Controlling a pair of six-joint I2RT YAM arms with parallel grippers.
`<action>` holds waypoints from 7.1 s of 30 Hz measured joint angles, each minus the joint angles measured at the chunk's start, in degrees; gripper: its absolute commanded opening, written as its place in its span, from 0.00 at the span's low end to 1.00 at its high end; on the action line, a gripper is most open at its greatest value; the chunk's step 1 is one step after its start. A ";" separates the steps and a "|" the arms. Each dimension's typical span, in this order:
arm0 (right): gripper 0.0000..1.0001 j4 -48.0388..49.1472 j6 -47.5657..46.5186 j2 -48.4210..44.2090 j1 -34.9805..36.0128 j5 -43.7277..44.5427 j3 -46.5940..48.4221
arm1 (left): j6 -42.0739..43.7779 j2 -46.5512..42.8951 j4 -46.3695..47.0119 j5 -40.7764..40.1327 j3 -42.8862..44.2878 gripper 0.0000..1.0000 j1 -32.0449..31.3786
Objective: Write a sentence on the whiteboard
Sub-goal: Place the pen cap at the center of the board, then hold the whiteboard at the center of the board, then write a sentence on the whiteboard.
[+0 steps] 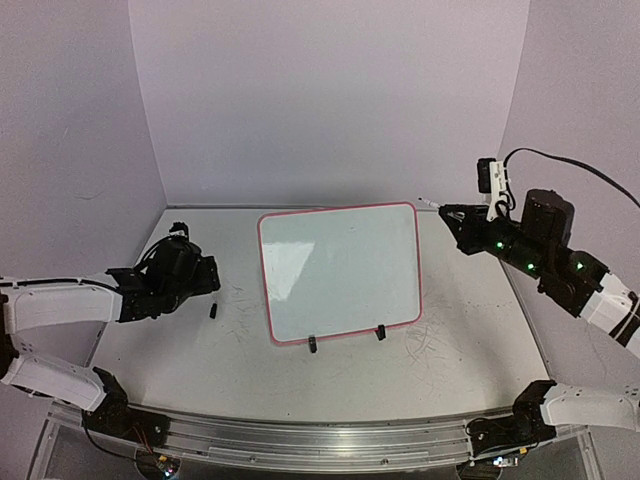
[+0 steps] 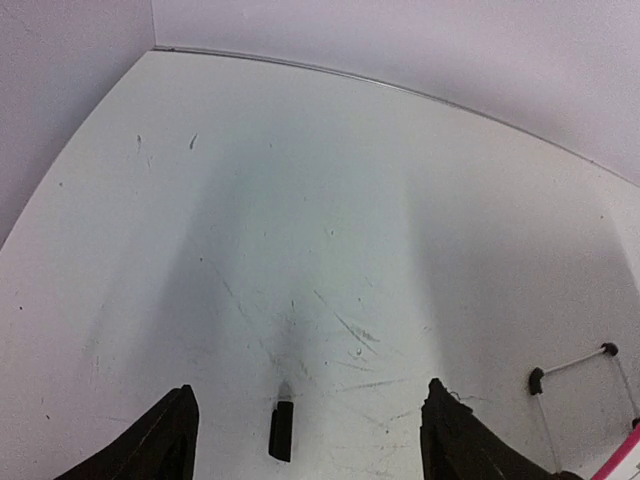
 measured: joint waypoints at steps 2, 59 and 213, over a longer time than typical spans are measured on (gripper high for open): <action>0.00 -0.96 -0.16 1.49 0.00 0.31 0.80 | 0.97 -2.29 -2.05 2.07 1.58 0.89 1.62; 0.00 2.49 0.81 52.01 32.26 22.12 31.61 | 5.29 18.10 34.97 83.13 7.53 0.25 18.23; 0.00 4.46 1.29 54.23 32.59 24.27 30.99 | 7.82 20.23 37.24 85.03 8.15 0.00 17.63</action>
